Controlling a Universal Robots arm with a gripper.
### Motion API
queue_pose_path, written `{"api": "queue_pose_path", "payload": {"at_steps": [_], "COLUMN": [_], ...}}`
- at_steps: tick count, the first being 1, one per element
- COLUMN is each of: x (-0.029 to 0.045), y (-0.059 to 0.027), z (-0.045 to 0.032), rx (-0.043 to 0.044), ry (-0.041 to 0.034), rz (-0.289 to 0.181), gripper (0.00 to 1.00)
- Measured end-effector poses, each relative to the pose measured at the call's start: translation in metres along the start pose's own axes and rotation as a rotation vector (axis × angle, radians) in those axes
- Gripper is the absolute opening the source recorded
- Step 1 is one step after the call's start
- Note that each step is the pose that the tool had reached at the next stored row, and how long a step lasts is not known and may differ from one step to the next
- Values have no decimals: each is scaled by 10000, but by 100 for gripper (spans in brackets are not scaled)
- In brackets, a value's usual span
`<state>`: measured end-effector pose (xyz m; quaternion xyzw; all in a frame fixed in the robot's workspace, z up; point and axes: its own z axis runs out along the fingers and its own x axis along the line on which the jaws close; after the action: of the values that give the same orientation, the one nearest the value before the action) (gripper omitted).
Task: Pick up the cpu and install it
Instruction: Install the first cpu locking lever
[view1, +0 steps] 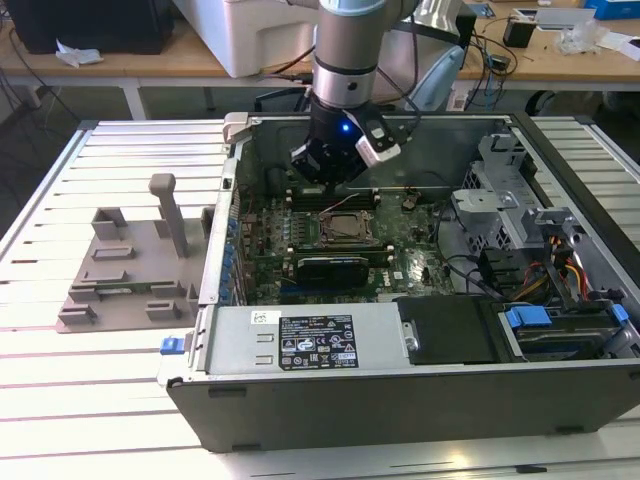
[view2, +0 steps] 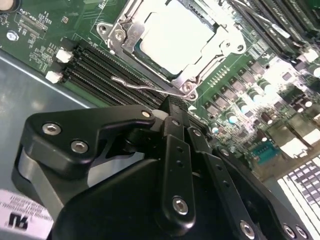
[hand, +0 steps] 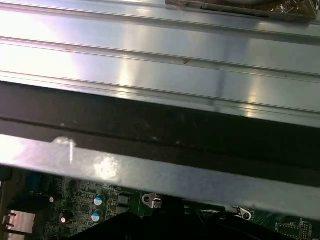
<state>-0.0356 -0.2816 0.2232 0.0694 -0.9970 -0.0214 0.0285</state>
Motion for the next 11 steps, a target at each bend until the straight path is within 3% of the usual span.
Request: {"api": "queue_pose_path", "payload": {"at_steps": [6,11], "x": [-15,-98], "y": [31,27], "z": [63,94], "rx": [1,1], "ry": [1,6], "rz": [-3,0], "gripper": [11,11]}}
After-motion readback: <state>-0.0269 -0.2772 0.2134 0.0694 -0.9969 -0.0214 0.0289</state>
